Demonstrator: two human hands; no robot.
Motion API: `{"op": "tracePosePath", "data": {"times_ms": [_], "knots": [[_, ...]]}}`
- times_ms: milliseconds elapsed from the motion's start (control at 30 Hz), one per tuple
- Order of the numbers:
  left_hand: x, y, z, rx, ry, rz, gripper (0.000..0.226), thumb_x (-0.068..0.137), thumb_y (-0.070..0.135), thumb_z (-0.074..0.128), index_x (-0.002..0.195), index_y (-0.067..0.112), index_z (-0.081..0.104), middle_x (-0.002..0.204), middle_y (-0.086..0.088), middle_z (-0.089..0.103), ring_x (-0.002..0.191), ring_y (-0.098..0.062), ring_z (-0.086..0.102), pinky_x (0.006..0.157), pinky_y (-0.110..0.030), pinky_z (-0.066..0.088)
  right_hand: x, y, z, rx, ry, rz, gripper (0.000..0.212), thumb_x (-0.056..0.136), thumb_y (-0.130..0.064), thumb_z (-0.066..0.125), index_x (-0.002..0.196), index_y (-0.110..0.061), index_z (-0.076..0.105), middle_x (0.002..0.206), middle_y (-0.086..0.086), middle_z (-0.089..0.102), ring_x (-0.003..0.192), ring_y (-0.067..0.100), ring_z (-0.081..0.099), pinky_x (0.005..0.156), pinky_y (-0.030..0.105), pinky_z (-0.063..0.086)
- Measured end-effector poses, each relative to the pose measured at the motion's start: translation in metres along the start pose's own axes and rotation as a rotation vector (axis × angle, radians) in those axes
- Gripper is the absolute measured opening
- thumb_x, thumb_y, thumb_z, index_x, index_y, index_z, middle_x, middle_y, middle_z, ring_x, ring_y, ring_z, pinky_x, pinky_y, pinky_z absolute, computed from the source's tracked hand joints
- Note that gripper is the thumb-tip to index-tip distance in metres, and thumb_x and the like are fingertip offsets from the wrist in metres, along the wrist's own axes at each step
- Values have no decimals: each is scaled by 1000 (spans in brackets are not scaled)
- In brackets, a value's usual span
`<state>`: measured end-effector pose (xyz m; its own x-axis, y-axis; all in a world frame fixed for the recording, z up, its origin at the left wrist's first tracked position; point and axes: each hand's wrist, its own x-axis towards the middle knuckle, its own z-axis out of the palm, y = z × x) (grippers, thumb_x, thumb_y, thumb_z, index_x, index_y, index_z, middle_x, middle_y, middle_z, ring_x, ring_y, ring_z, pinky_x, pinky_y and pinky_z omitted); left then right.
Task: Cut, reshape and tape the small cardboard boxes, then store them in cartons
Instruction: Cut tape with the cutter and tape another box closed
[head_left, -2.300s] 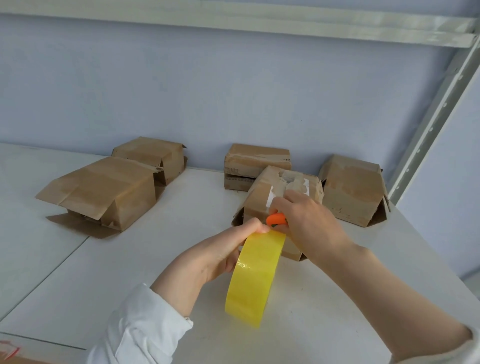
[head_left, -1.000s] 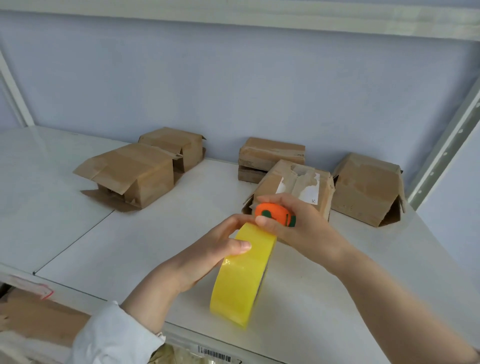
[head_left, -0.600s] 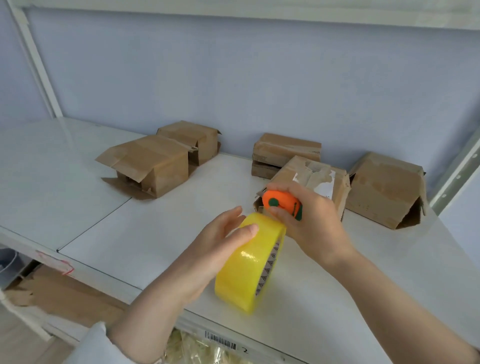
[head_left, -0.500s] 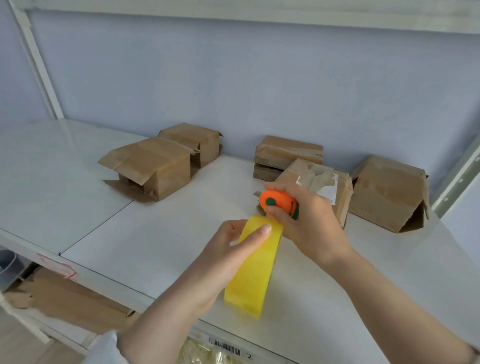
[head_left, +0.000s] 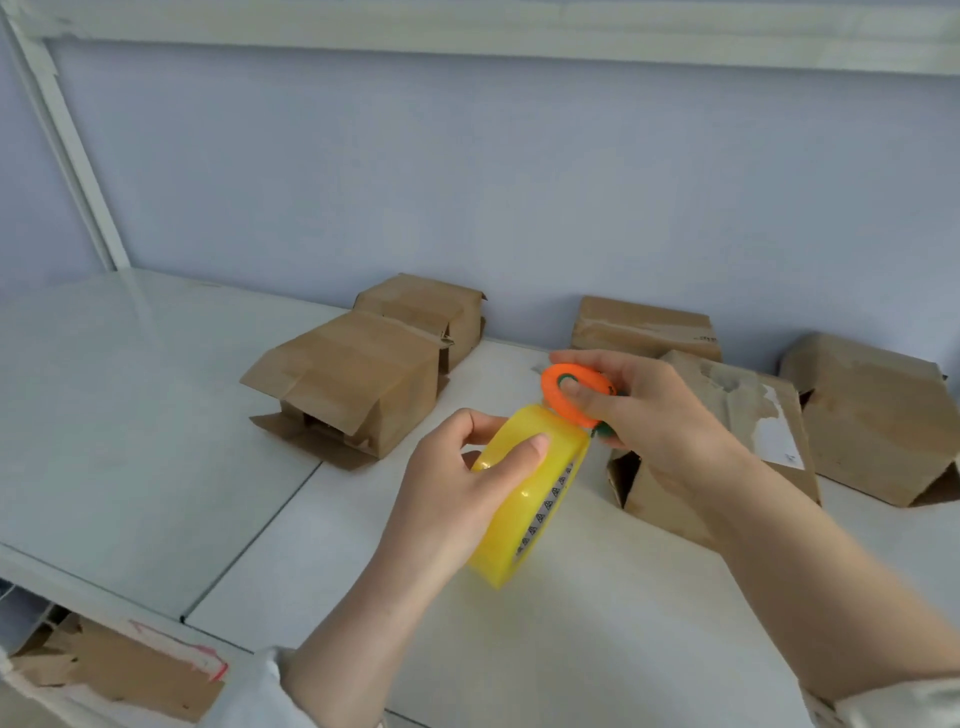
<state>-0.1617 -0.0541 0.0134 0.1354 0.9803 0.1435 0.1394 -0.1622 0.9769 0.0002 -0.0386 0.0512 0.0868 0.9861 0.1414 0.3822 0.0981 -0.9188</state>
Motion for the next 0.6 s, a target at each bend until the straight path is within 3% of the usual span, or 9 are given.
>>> {"op": "tracePosePath", "data": {"times_ms": [100, 233, 300, 367, 433, 533, 600], "knots": [[11, -6, -14, 8, -4, 18, 35, 61, 49, 65, 86, 24, 63, 84, 11, 68, 77, -5, 64, 69, -25, 51, 15, 0, 13, 182, -65, 144, 25, 92, -15, 57, 116, -18, 65, 115, 15, 64, 90, 18, 55, 65, 20, 42], [25, -17, -24, 52, -8, -6, 23, 76, 46, 70, 86, 26, 61, 85, 10, 67, 77, -4, 63, 66, -20, 49, 29, 8, 27, 293, -116, 252, 30, 94, -18, 52, 122, -11, 60, 112, 12, 67, 94, 15, 59, 72, 21, 46], [33, -21, -25, 104, 0, -18, 19, 81, 43, 63, 89, 26, 59, 88, 10, 64, 79, -4, 61, 64, -15, 46, 34, 12, 35, 128, -65, 239, 33, 96, -26, 49, 124, -11, 60, 119, 10, 64, 91, 12, 56, 72, 18, 41], [42, -23, -24, 198, 33, 3, 28, 80, 50, 57, 94, 26, 56, 94, 11, 58, 83, -2, 56, 68, -18, 44, 41, 19, 38, -241, 10, 181, 41, 97, -38, 42, 130, -17, 56, 132, -2, 55, 112, 11, 52, 89, 20, 37], [49, -23, -22, 348, 125, 120, 36, 78, 52, 56, 102, 26, 53, 99, 13, 50, 88, -4, 50, 77, -23, 40, 40, 21, 34, -574, 99, 85, 46, 96, -45, 36, 135, -24, 51, 143, -5, 43, 132, 17, 30, 101, 25, 24], [59, -14, -16, 555, 186, 400, 36, 81, 47, 55, 105, 21, 54, 100, 11, 48, 97, -10, 44, 78, -19, 31, 26, 18, 3, -660, 258, -127, 42, 96, -40, 39, 135, -29, 49, 134, -10, 43, 128, 13, 22, 96, 15, 16], [64, -8, -8, 691, 108, 431, 27, 87, 44, 49, 102, 22, 55, 101, 9, 49, 101, -13, 43, 77, -19, 29, 9, 30, -36, -637, 336, -182, 42, 94, -36, 44, 135, -27, 48, 132, -12, 47, 131, 10, 26, 98, 12, 15]]}}
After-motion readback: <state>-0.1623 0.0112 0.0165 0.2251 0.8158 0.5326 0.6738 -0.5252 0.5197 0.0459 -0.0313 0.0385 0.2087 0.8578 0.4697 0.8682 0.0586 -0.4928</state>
